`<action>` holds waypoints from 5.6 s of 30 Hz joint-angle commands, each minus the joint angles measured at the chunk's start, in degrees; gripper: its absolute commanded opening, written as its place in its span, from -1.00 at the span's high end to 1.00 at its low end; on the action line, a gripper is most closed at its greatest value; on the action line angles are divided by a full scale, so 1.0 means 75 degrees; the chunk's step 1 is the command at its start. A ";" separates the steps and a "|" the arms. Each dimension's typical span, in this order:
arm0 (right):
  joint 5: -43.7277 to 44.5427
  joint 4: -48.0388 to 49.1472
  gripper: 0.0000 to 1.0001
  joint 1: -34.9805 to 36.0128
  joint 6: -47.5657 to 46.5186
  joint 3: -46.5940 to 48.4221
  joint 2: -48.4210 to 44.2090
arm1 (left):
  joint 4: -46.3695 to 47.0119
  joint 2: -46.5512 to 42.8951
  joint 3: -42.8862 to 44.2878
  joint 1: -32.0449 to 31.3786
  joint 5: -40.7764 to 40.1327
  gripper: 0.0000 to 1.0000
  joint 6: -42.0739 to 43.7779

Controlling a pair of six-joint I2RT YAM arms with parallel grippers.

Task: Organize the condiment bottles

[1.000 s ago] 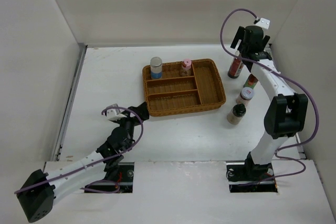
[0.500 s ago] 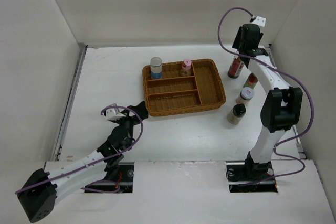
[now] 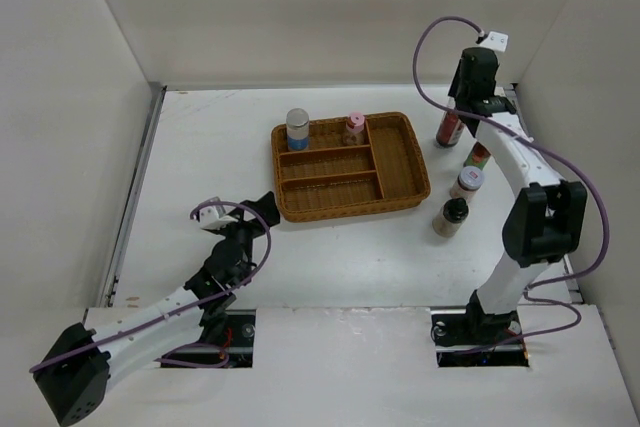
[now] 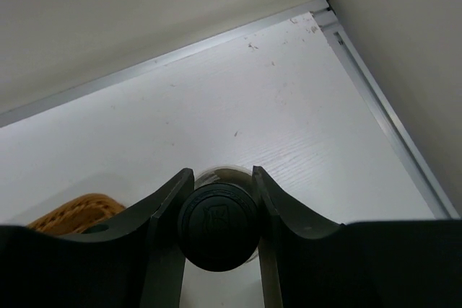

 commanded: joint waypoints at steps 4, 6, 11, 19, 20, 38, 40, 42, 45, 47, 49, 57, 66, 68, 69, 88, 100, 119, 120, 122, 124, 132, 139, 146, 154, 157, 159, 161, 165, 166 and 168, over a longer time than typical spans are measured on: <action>0.0132 0.1069 0.65 0.1101 -0.0407 0.0306 -0.2184 | 0.0375 0.0019 -0.0184 0.0171 -0.0127 -1.00 -0.0217; 0.0108 0.1046 0.65 0.1663 -0.0512 0.0154 -0.2442 | 0.0375 -0.0063 -0.0207 0.0183 -0.0127 -1.00 -0.0241; 0.0214 0.1325 0.68 0.3140 -0.0419 -0.0140 -0.2689 | 0.0294 0.0042 -0.0242 0.0265 -0.0138 -1.00 -0.0335; 0.0120 0.2170 0.68 0.4899 -0.0126 0.0363 -0.1555 | -0.0127 -0.0320 -0.0336 0.0546 -0.0150 -1.00 -0.0405; 0.0109 0.2252 0.69 0.5040 -0.0091 0.0445 -0.1367 | -0.0233 -0.0414 -0.0313 0.0558 -0.0150 -1.00 -0.0417; 0.0249 0.2733 0.68 0.5838 -0.0524 0.1780 -0.0241 | -0.0246 -0.0368 -0.0301 0.0546 -0.0103 -1.00 -0.0487; 0.0249 0.2675 0.68 0.5850 -0.0582 0.1945 -0.0112 | -0.0246 -0.0426 -0.0301 0.0535 -0.0091 -1.00 -0.0499; 0.0261 0.2674 0.67 0.5850 -0.0641 0.2039 0.0087 | -0.0246 -0.0403 -0.0301 0.0535 -0.0103 -1.00 -0.0499; 0.0261 0.2686 0.67 0.5850 -0.0606 0.2110 0.0357 | -0.0246 -0.0414 -0.0301 0.0523 -0.0092 -1.00 -0.0499; 0.0261 0.2745 0.67 0.5850 -0.0571 0.2098 0.0486 | -0.0246 -0.0438 -0.0301 0.0511 -0.0091 -1.00 -0.0499; 0.0238 0.2757 0.67 0.5850 -0.0524 0.2133 0.0626 | -0.0246 -0.0380 -0.0301 0.0511 -0.0103 -1.00 -0.0499; 0.0237 0.2873 0.65 0.5955 -0.0290 0.1596 0.1002 | -0.0234 -0.0356 -0.0301 0.0500 -0.0091 -1.00 -0.0511; 0.0636 0.3636 0.63 0.6155 -0.0489 0.0808 0.0944 | -0.0222 -0.0298 -0.0301 0.0499 -0.0045 -1.00 -0.0557; 0.0636 0.3624 0.64 0.6038 -0.0489 0.1147 0.0955 | -0.0199 -0.0262 -0.0301 0.0511 -0.0045 -1.00 -0.0581; 0.0613 0.3589 0.64 0.5945 -0.0489 0.1346 0.0955 | -0.0199 -0.0251 -0.0301 0.0511 -0.0045 -1.00 -0.0581; 0.0542 0.3647 0.64 0.5838 -0.0255 0.1126 0.1259 | -0.0199 -0.0274 -0.0301 0.0488 -0.0045 -1.00 -0.0581; 0.0612 0.4010 0.20 0.6084 -0.0184 -0.0139 0.1015 | -0.0199 -0.0251 -0.0301 0.0464 -0.0045 -1.00 -0.0604; 0.0834 0.3870 -0.78 0.5560 -0.0161 -0.2199 -0.1877 | -0.0199 -0.0216 -0.0278 0.0441 0.0061 -1.00 -0.0651; 0.0951 0.3765 -0.76 0.5244 -0.0103 -0.2562 -0.2287 | -0.0199 -0.0204 -0.0278 0.0441 0.0061 -1.00 -0.0651; 0.1174 0.3345 -0.73 0.4436 0.0154 -0.3207 -0.3072 | -0.0199 -0.0250 -0.0278 0.0417 0.0061 -1.00 -0.0651; 0.1245 0.2632 -0.73 0.3464 0.0342 -0.3584 -0.3671 | -0.0199 -0.0274 -0.0278 0.0382 0.0061 -1.00 -0.0651; 0.1820 0.1398 -0.99 0.0356 0.0636 -0.4207 -0.4038 | -0.0140 -0.0145 -0.0254 0.0359 0.0084 -1.00 -0.0663; 0.1012 0.1280 -1.00 -0.0571 0.0683 -0.3750 -0.2960 | -0.0046 -0.0063 -0.0242 0.0312 0.0108 -1.00 -0.0663; 0.0238 0.1455 -0.91 -0.1029 0.0847 -0.3375 -0.2186 | -0.0011 0.0054 -0.0231 0.0324 0.0108 -1.00 -0.0675; 0.0237 0.1842 -0.43 -0.1017 0.0589 -0.3023 -0.1495 | 0.0082 0.0101 -0.0207 0.0323 0.0166 -1.00 -0.0675; 0.0424 0.2052 -0.03 -0.1017 0.0636 -0.3093 -0.1506 | 0.0082 0.0230 -0.0196 0.0324 0.0166 -1.00 -0.0675; 0.0797 0.2217 0.17 -0.0971 0.0519 -0.3140 -0.1646 | 0.0082 0.0195 -0.0184 0.0312 0.0166 -1.00 -0.0675; 0.1231 0.2555 0.29 -0.0795 0.0239 -0.3233 -0.1984 | 0.0082 0.0160 -0.0184 0.0312 0.0190 -1.00 -0.0675; 0.1433 0.3271 0.38 -0.0538 -0.0008 -0.3293 -0.2898 | 0.0082 0.0288 -0.0149 0.0324 0.0190 -1.00 -0.0675; 0.1409 0.3284 0.39 -0.0386 -0.0078 -0.3246 -0.3109 | 0.0082 0.0265 -0.0160 0.0324 0.0201 -1.00 -0.0675; 0.1433 0.3261 0.39 0.0000 -0.0289 -0.3152 -0.3438 | 0.0082 0.0195 -0.0160 0.0324 0.0248 -1.00 -0.0675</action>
